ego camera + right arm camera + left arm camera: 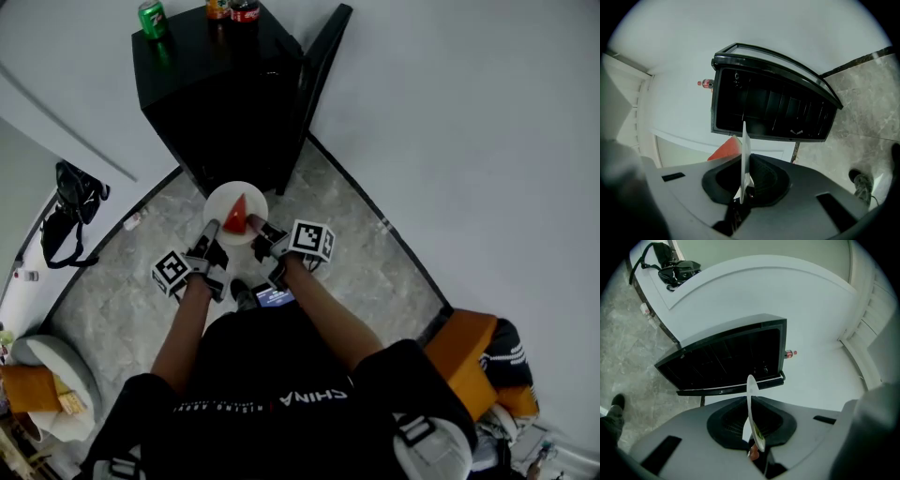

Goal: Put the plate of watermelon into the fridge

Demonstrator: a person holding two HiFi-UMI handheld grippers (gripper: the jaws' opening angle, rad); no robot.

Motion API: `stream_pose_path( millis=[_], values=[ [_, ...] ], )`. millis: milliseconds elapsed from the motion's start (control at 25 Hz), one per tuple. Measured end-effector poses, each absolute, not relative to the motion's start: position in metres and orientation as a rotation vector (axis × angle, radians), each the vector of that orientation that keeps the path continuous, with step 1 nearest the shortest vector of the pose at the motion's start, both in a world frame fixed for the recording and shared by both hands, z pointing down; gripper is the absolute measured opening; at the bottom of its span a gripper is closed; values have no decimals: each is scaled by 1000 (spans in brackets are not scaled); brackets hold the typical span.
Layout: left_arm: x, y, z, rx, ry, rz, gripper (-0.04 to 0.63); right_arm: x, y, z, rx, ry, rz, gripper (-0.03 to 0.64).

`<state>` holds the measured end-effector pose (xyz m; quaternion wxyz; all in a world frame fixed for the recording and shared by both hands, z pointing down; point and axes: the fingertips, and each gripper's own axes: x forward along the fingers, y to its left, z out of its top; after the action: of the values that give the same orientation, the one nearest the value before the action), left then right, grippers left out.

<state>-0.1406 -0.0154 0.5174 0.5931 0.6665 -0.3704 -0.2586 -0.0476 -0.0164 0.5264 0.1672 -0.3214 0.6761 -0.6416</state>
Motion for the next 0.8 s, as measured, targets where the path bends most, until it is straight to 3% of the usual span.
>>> stream_pose_path(
  millis=[800],
  values=[
    [-100, -76, 542, 1516, -818, -553, 28, -9, -70, 546, -985, 1854, -1857, 29]
  ],
)
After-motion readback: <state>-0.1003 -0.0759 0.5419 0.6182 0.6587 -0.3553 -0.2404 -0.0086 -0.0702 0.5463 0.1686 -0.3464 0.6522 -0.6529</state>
